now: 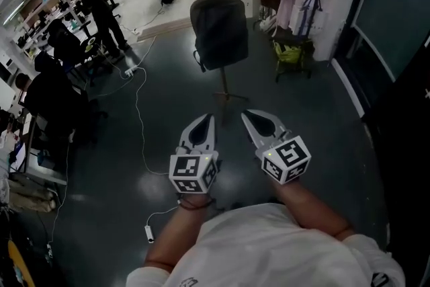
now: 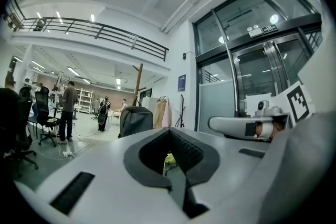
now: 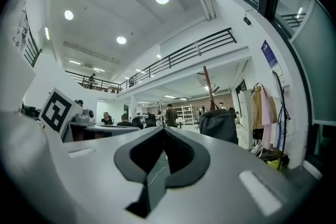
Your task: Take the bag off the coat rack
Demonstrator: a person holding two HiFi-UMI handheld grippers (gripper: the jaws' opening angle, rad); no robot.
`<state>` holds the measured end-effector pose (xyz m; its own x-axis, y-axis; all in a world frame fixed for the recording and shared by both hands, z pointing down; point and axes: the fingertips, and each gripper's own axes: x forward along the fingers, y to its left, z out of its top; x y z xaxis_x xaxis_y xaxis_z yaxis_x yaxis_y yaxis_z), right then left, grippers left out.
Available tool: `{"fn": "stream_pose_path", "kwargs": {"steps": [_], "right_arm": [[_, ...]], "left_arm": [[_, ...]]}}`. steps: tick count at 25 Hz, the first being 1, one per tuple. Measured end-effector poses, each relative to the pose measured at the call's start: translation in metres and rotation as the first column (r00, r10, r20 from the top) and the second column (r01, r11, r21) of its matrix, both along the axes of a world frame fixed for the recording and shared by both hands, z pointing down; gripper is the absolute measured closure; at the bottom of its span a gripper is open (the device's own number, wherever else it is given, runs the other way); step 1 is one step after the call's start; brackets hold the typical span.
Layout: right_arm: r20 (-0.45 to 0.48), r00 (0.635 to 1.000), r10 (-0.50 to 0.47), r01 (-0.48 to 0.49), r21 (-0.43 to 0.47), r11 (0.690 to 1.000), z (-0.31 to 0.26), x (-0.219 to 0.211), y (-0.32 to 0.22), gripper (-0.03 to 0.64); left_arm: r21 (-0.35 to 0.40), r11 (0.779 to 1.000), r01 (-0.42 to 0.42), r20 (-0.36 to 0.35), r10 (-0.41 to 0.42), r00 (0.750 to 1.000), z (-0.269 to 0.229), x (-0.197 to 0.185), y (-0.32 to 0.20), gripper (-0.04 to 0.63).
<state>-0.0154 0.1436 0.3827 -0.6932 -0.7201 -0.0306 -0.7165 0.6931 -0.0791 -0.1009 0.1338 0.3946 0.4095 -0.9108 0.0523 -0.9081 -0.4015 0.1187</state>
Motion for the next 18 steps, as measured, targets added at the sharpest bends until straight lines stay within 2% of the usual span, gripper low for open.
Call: {"fn": "stream_pose_path", "kwargs": {"steps": [7,13,18], "right_arm": [[-0.034,0.999,-0.032,0.033,0.03,0.999,-0.003,0.001,-0.076,0.615],[-0.032,0.996,-0.086,0.087,0.04,0.995,-0.003,0.011,-0.18,0.615],[-0.039,0.989,-0.145,0.146,0.026,0.989,-0.006,0.023,-0.269,0.615]], "left_arm": [[-0.012,0.999,0.03,-0.013,-0.031,0.999,0.002,0.006,-0.075,0.589],[-0.001,0.996,0.095,-0.009,-0.095,0.995,0.003,0.012,-0.174,0.589],[0.007,0.993,0.117,-0.022,-0.117,0.993,-0.003,0.032,-0.26,0.589]]}}
